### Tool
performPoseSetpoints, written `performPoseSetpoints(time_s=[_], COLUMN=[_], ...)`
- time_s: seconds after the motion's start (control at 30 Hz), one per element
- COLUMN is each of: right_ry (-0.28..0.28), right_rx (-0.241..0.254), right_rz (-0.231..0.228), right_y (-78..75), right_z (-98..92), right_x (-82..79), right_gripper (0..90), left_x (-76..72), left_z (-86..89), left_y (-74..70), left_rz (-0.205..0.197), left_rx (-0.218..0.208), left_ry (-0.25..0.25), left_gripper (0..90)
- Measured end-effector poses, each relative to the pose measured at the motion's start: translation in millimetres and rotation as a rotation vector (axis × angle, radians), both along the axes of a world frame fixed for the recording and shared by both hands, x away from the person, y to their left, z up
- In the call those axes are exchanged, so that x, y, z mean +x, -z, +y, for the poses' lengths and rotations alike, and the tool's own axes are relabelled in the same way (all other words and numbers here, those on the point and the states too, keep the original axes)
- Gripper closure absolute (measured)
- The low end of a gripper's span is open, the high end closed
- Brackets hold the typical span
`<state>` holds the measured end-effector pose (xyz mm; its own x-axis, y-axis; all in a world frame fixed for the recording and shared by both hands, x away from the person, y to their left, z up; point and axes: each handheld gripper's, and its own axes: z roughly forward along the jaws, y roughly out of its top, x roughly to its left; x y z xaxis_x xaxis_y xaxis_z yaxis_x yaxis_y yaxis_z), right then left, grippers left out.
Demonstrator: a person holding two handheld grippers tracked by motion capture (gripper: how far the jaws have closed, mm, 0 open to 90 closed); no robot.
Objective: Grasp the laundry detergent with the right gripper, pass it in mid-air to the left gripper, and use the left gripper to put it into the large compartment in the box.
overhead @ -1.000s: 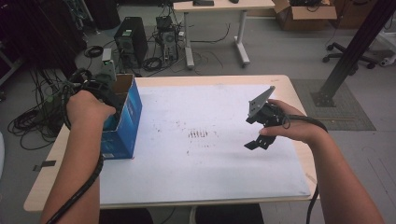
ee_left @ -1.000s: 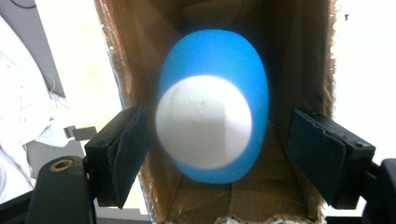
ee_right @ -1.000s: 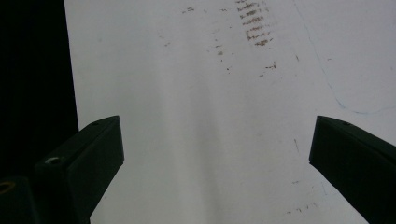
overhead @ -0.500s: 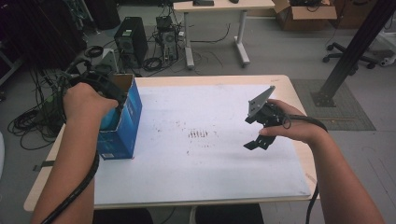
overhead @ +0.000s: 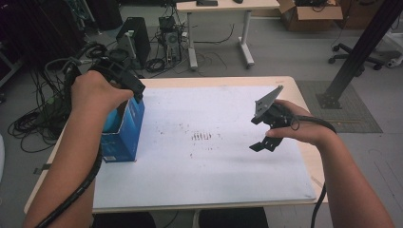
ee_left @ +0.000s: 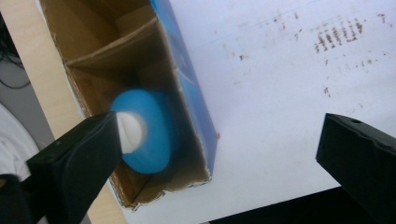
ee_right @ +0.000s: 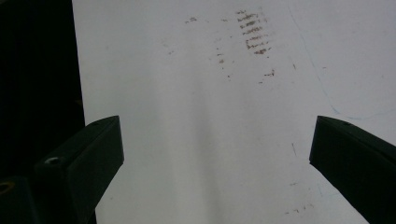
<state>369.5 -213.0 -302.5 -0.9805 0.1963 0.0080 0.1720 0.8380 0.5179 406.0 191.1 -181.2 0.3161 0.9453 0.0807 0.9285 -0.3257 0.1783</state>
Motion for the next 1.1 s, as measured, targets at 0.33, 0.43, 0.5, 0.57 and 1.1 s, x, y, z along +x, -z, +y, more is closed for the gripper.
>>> performPoseSetpoints(time_s=[0.33, 0.43, 0.5, 0.57, 1.1], right_ry=[0.000, 0.001, 0.001, 0.003, -0.044], right_rx=[-0.012, -0.013, -0.006, -0.005, -0.044], right_rz=[0.003, 0.001, -0.006, -0.010, -0.042], right_y=[-1.6, -3.7, -5.9, -6.8, -4.2], right_z=[-3.8, -5.2, -6.9, -7.6, -0.4], right_x=[-3.0, -3.2, -4.3, -5.2, -12.7], right_gripper=[2.9, 2.9, 2.9, 2.8, 3.0], left_x=[-3.0, -4.7, -6.3, -6.9, -16.3], left_z=[-29.1, -41.6, -51.4, -58.4, -90.4], left_y=[-19.9, -27.0, -32.5, -34.1, -14.7], left_rz=[-0.019, -0.027, -0.028, -0.022, 0.031], left_rx=[-0.071, -0.070, -0.070, -0.059, -0.027], left_ry=[0.198, 0.269, 0.331, 0.376, 0.701], left_gripper=[0.2, 0.2, 0.2, 0.2, 0.2])
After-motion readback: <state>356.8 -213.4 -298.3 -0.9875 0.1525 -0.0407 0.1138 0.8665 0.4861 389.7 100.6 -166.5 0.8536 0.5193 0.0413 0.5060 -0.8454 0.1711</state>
